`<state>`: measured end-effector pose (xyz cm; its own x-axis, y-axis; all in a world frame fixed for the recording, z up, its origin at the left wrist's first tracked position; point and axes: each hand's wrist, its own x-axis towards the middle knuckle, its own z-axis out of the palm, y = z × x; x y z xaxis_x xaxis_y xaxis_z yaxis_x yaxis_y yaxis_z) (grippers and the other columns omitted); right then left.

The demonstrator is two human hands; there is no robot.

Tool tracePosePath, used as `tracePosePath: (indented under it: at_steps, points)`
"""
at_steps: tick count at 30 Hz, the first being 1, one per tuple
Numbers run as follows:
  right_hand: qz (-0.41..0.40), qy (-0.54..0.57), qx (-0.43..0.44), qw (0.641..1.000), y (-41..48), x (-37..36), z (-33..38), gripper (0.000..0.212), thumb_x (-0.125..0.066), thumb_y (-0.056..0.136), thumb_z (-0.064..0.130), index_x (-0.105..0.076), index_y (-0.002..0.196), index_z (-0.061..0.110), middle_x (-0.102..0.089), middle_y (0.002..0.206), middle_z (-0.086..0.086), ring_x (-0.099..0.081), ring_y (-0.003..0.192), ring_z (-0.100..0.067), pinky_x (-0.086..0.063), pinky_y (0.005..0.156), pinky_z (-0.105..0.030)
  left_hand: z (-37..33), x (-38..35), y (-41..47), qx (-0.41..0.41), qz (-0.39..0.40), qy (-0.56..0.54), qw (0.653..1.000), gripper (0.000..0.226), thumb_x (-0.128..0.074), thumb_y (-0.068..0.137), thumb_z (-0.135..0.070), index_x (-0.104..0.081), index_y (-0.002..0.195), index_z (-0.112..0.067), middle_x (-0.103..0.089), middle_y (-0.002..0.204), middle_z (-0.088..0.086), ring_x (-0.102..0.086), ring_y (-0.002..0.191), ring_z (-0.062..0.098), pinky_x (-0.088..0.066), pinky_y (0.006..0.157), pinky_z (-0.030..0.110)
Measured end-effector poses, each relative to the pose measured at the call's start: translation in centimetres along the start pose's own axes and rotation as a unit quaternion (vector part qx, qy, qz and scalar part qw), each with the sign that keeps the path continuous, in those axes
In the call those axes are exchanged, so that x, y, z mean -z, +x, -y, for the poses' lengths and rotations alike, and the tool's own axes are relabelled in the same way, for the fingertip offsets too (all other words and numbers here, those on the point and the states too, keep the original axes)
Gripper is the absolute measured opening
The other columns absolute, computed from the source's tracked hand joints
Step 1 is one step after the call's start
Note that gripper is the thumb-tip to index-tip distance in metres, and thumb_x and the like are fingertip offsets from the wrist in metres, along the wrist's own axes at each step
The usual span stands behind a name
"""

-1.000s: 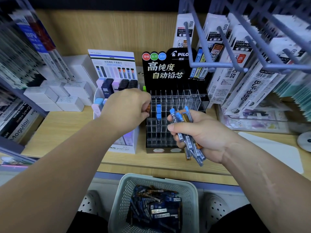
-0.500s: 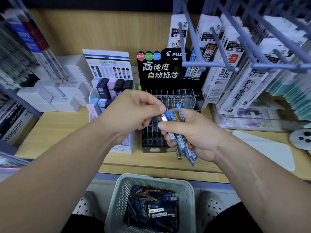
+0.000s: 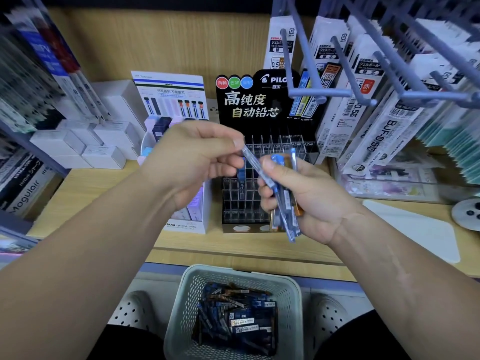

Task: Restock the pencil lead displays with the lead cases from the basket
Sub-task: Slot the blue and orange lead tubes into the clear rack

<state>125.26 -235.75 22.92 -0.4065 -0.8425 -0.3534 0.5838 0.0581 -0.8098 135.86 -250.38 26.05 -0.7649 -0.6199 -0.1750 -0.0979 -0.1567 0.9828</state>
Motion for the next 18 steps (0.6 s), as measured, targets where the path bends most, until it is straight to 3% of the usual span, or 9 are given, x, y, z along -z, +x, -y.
tracePosePath:
  at_steps: [3,8,12,18]
  points:
    - [-0.043,0.034,0.003,0.999,0.2,0.2,0.3,0.023,-0.078,0.072,0.020,-0.065,0.090,0.012,-0.061,0.072,-0.004,-0.053,0.059,-0.013,-0.043,0.049,-0.023,-0.7,1.1,0.1,-0.042,-0.049,-0.025,0.998,0.011,-0.066,0.088,0.003,-0.070,0.084,-0.006,-0.068,0.061,0.004,-0.064,0.055,0.014,-0.053,0.054,0.021]
    - [-0.104,0.005,-0.005,0.995,0.3,0.7,0.2,0.013,-0.075,0.087,0.012,-0.065,0.095,0.011,-0.061,0.070,-0.004,-0.052,0.057,-0.013,-0.044,0.051,-0.024,0.7,1.6,-0.4,-0.118,-0.039,0.196,0.973,0.012,-0.072,0.085,0.004,-0.071,0.082,-0.008,-0.068,0.061,0.004,-0.068,0.057,0.015,-0.056,0.057,0.024]
    - [-0.108,-0.001,-0.005,0.994,0.3,0.6,0.2,0.011,-0.074,0.088,0.011,-0.065,0.094,0.011,-0.061,0.069,-0.005,-0.053,0.055,-0.013,-0.043,0.049,-0.023,2.3,1.4,-0.6,-0.155,-0.030,0.308,0.938,0.015,-0.075,0.084,-0.005,-0.073,0.081,-0.020,-0.071,0.065,-0.002,-0.072,0.066,0.012,-0.053,0.064,0.019]
    - [-0.105,-0.015,-0.006,0.994,0.4,0.9,0.2,0.011,-0.075,0.088,0.011,-0.065,0.094,0.011,-0.061,0.070,-0.005,-0.053,0.056,-0.013,-0.044,0.049,-0.023,3.3,1.1,0.2,-0.175,-0.065,0.298,0.936,0.020,-0.073,0.087,-0.006,-0.070,0.082,-0.025,-0.073,0.067,-0.003,-0.073,0.071,0.007,-0.058,0.074,0.030]
